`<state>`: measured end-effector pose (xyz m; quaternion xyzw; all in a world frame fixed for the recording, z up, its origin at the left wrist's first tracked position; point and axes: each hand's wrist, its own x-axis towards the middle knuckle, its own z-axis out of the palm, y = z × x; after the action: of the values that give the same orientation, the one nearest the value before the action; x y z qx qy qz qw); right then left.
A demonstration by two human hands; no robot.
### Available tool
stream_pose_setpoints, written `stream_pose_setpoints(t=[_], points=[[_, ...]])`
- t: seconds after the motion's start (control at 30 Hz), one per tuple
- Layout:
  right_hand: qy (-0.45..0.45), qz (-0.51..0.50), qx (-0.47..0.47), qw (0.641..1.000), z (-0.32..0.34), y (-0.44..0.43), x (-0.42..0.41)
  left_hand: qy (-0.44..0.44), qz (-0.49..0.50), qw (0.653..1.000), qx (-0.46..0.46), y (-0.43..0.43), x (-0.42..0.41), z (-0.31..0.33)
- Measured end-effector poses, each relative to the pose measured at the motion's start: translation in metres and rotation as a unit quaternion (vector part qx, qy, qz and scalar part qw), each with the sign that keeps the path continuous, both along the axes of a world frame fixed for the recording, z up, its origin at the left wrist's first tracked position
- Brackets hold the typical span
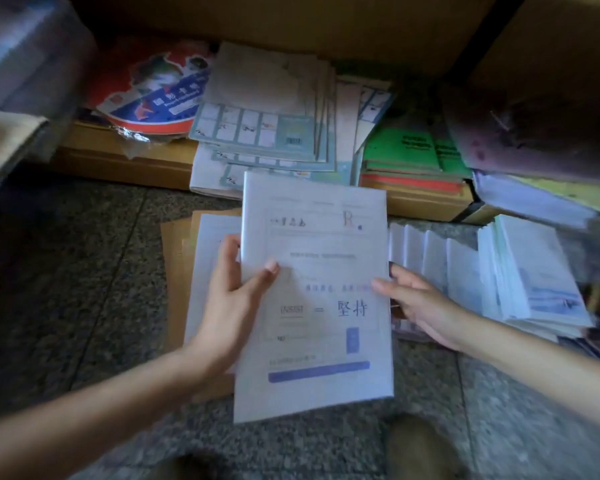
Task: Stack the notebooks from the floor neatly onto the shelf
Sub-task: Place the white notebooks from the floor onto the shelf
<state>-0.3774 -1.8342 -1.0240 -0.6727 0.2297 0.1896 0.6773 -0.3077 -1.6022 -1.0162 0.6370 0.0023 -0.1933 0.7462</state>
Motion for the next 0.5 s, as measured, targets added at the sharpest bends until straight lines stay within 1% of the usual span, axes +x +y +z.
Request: stream_pose_setpoints(t=[0.03,0.1,0.13,0.2,0.23,0.3,0.37,0.43,0.5], points=[[-0.013,0.029,0.007,0.999,0.009,-0.002,-0.005,-0.03,0.0,1.0,-0.004,-0.001,0.005,0.014],[-0.072,0.059,0.005,0.996,0.028,0.0,-0.012,-0.09,0.007,0.996,-0.013,-0.003,0.015,0.043],[-0.118,0.06,-0.005,0.991,0.039,0.003,-0.011,-0.12,0.017,0.993,-0.016,-0.003,0.02,0.056],[-0.219,0.04,-0.058,0.973,0.065,0.011,-0.003,-0.165,0.05,0.985,-0.023,-0.005,0.03,0.079],[-0.278,0.029,-0.086,0.956,0.079,0.014,0.003,-0.183,0.065,0.981,-0.028,-0.006,0.035,0.089],[-0.396,0.017,-0.135,0.908,0.108,0.014,0.023,-0.221,0.095,0.969,-0.047,-0.011,0.048,0.109],[-0.476,-0.013,-0.166,0.863,0.136,0.01,0.049,-0.276,0.11,0.953,-0.052,-0.018,0.065,0.131],[-0.51,-0.049,-0.176,0.841,0.159,0.006,0.077,-0.34,0.111,0.934,-0.007,-0.022,0.089,0.151],[-0.514,-0.08,-0.186,0.833,0.178,-0.002,0.104,-0.386,0.113,0.913,0.074,-0.026,0.116,0.17]])
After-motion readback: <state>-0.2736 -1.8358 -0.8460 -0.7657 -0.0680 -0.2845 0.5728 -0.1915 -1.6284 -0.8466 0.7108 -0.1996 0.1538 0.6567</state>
